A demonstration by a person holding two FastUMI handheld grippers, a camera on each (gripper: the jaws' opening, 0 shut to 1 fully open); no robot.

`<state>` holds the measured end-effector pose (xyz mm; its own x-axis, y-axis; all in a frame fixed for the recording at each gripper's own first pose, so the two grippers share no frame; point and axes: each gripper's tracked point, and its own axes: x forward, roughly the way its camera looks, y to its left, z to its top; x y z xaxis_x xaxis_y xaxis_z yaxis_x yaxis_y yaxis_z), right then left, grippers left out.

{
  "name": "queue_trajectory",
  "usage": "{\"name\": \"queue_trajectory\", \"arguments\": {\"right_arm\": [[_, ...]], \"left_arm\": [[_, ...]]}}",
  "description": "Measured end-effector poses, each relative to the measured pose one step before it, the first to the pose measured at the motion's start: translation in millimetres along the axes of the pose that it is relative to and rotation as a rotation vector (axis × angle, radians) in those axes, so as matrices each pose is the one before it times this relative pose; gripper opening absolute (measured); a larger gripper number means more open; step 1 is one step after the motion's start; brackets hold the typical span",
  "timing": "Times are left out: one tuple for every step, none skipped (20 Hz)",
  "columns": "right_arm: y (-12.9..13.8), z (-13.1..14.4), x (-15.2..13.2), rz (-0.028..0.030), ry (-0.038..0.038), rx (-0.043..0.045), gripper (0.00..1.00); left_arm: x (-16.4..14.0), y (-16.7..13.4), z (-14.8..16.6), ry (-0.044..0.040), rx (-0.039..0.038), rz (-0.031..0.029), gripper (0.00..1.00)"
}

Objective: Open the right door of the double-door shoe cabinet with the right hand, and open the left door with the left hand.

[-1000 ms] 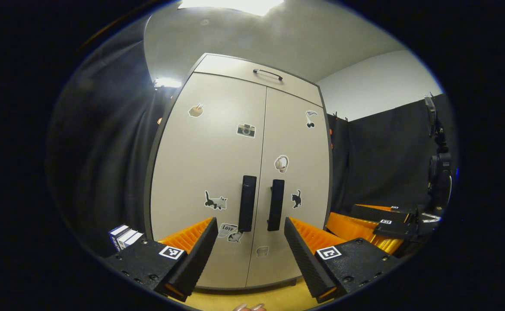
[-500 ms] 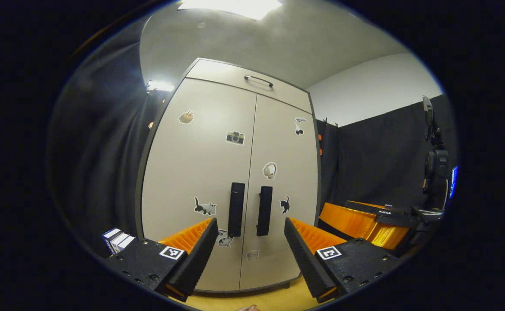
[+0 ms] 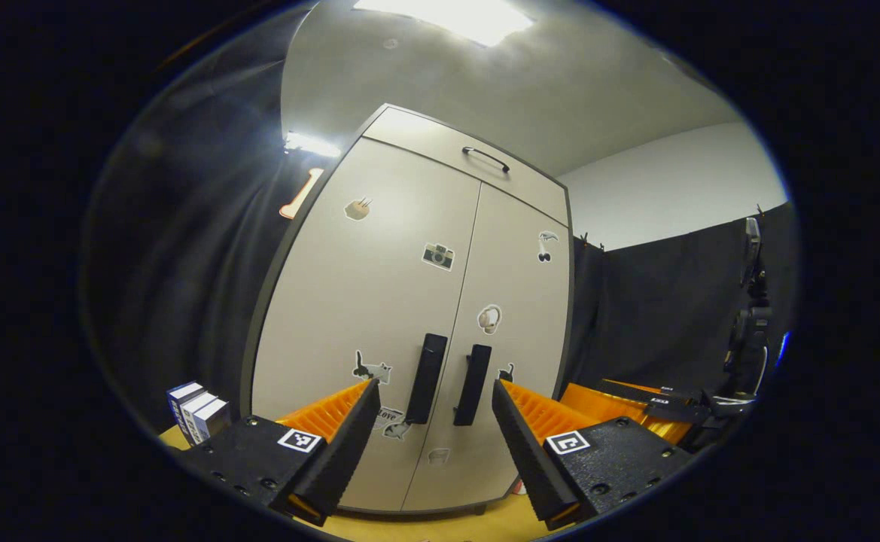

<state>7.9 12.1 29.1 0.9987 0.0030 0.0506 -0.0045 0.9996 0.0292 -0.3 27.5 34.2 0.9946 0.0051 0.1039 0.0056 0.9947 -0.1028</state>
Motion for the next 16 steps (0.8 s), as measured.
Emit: {"name": "queue_trajectory", "arguments": {"right_arm": [[-0.16, 1.06, 2.69, -0.00119, -0.0003, 0.00114, 0.97], [1.46, 0.67, 3.02, 0.00618, -0.00458, -0.00606, 0.98], [2.25, -1.16, 3.34, 0.00782, 0.00072, -0.01093, 0.98], [3.41, -1.87, 3.27, 0.01439, 0.00449, -0.00622, 0.97], [4.75, -3.84, 4.43, 0.01981, 0.00911, -0.00244, 0.98], [2.52, -3.74, 4.04, 0.00753, 0.01581, 0.00134, 0.98], [-0.11, -2.91, 3.45, 0.00154, 0.0091, 0.00241, 0.98], [-1.12, 0.44, 4.24, -0.00793, -0.00073, 0.00399, 0.97], [-3.06, -0.87, 5.55, -0.01335, -0.00236, 0.00471, 0.97], [-2.73, -0.37, 6.37, -0.01683, -0.0045, 0.00557, 0.96], [-2.96, -2.17, 7.14, -0.01705, 0.00032, 0.00205, 0.97], [-0.5, -1.83, 9.59, -0.01049, 0.00281, -0.00169, 0.97], [-0.11, -2.57, 9.62, -0.00812, 0.00508, -0.00009, 0.97], [0.73, -2.64, 9.72, -0.00704, 0.01066, 0.00573, 0.96], [3.87, -3.21, 9.36, 0.00345, 0.00682, 0.01158, 0.97], [3.57, -1.8, 9.65, 0.0038, 0.0049, 0.01394, 0.97]], "left_arm": [[1.19, 2.38, -0.1, 0.0025, 0.01634, 0.00589, 0.93], [2.01, 1.46, -0.51, 0.00416, 0.00997, 0.00171, 0.87], [2.04, -0.62, -1.48, 0.00695, 0.00251, -0.00505, 0.93], [2.19, -0.34, -2.82, 0.00737, -0.0019, -0.00674, 0.93], [2.9, 0.01, -1.73, 0.00943, -0.0046, -0.00475, 0.93], [3.08, 1.48, -3.39, 0.00942, -0.00291, -0.00144, 0.93], [2.26, 1.57, -1.75, 0.00912, 0.00136, -0.00027, 0.93], [2.33, 2.11, -1.83, 0.00729, 0.00425, -0.00069, 0.93], [2.18, 0.81, -1.47, 0.0047, 0.00179, -0.0048, 0.93], [2.12, 0.11, -0.62, 0.00217, -0.00107, -0.00491, 0.93], [1.79, 1.23, -0.55, 0.00247, -0.00022, -0.00455, 0.93], [2.63, 2.33, -0.99, 0.00263, 0.00248, -0.0015, 0.93], [0.94, 3.07, -1.55, 0.00475, 0.00389, 0.00008, 0.93], [0.53, 2.76, -1.68, 0.00658, 0.00279, 0.00075, 0.93], [1.03, 4.0, -1.4, 0.00688, 0.00068, 0.00367, 0.93], [2.01, 4.13, -2.81, 0.00645, -0.00296, 0.00338, 0.93]]}}
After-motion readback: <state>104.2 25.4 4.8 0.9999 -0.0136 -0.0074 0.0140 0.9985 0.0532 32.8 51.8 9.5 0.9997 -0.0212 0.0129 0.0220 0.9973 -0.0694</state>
